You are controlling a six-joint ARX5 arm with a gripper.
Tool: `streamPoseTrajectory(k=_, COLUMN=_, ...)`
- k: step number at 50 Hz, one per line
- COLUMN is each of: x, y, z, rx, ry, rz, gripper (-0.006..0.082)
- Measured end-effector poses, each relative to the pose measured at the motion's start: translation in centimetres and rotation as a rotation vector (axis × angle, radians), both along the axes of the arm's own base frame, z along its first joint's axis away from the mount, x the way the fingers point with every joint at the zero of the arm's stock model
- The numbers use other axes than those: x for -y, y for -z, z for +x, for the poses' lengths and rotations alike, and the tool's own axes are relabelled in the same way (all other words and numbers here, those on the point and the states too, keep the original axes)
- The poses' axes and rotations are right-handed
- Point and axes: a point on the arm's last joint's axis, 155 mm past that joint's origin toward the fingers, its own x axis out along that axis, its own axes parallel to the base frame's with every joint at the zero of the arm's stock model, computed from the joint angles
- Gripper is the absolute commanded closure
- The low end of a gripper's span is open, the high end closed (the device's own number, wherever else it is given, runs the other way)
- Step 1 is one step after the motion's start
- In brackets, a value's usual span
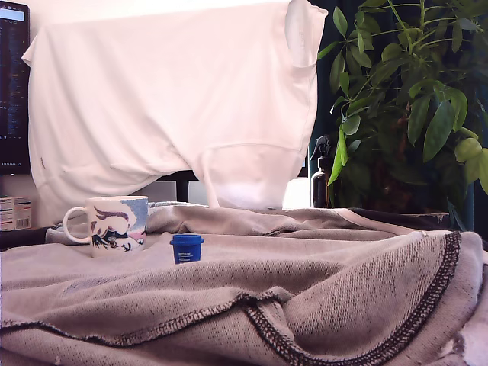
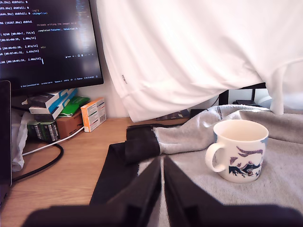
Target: Pick the blue coffee capsule and place it inside the blue coffee cup
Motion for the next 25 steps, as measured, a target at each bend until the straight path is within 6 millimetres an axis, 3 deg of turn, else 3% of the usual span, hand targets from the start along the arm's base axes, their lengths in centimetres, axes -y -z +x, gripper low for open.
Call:
streamPoseTrajectory(k=6, x=1.1, y=0.6, z=0.0, rx=-0.012, ry=0.077, rz=-0.038, gripper=0.0780)
streamPoseTrajectory(k=18, x=1.3, y=0.7, z=0.0, rx=-0.015, ry=0.085, rz=-0.039, gripper=0.0780)
streamPoseTrajectory(k=25, x=2.0, y=-1.0, z=-0.1, rx=0.048, ry=0.127, rz=-0.055, gripper=0.0780)
